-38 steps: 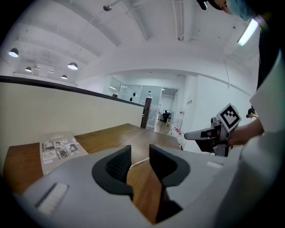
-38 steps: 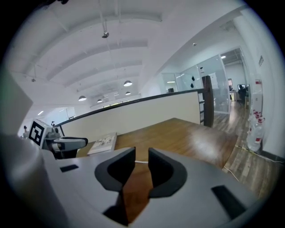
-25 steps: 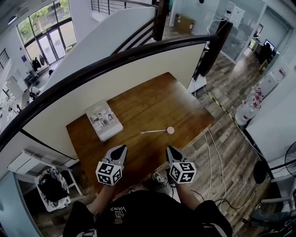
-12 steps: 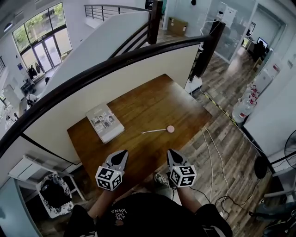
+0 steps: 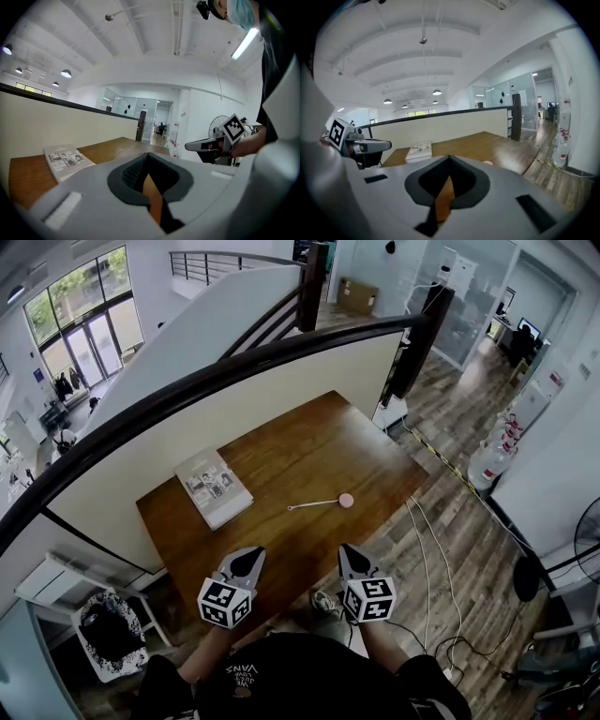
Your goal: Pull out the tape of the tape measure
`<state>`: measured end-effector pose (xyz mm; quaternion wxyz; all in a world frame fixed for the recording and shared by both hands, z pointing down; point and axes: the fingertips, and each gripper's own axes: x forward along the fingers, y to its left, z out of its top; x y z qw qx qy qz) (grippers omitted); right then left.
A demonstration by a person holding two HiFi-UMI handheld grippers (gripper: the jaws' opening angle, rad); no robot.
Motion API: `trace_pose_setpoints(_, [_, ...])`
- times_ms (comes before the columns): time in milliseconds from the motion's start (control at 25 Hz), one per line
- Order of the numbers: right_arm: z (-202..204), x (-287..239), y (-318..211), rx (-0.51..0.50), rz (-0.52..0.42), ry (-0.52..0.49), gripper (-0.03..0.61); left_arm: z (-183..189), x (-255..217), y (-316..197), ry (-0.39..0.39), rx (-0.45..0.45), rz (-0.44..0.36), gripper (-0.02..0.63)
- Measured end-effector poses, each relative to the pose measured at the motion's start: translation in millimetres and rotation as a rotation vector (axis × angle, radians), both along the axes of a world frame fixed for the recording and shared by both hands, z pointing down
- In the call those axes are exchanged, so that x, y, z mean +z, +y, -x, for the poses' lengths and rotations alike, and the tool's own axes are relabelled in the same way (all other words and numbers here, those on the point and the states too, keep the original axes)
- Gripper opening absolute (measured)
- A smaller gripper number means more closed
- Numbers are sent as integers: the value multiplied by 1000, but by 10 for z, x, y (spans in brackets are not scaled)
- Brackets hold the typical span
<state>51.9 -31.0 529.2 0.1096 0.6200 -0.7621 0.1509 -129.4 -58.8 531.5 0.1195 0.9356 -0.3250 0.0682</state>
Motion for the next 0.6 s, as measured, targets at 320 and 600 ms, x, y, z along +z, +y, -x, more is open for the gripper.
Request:
trace_pose_setpoints(320, [4,32,38,-1,5,0,12,-26,38,43,-1,-4,6,12])
trace_pose_setpoints(600, [-12,10,57,-8,3,1,12,-60,13,47,8,-15,3,12])
